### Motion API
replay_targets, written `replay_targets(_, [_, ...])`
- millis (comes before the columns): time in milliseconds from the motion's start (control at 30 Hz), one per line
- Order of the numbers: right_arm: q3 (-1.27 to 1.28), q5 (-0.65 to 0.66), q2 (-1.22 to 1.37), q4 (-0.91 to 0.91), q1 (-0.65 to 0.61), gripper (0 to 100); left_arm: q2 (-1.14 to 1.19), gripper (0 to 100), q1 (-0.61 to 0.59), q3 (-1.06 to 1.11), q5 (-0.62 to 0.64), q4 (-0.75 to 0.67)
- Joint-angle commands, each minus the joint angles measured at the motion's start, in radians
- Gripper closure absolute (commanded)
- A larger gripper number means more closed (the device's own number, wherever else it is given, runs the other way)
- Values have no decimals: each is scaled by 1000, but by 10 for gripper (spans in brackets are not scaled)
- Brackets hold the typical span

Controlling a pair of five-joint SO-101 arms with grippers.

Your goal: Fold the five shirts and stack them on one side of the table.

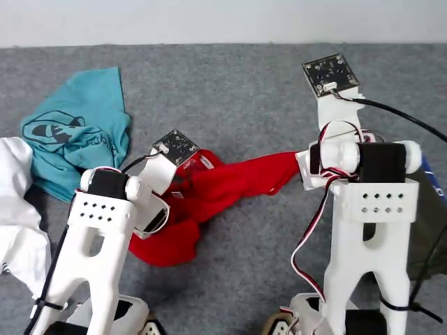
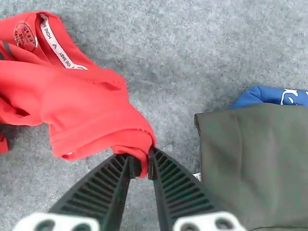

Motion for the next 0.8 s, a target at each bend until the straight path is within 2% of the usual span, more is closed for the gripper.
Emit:
replay_targets(0, [-3, 11, -31, 12, 13, 988, 2, 968, 8, -4, -6, -11])
replay_targets(400, [-3, 11, -31, 10, 13, 988, -8, 987, 2, -30, -6, -12])
replay_targets(567, [-3, 6, -33, 8, 13, 988, -9, 987, -66, -200, -3, -6])
replay_targets(767, [-11, 5, -35, -19, 13, 988, -9, 987, -121, -401, 75, 8])
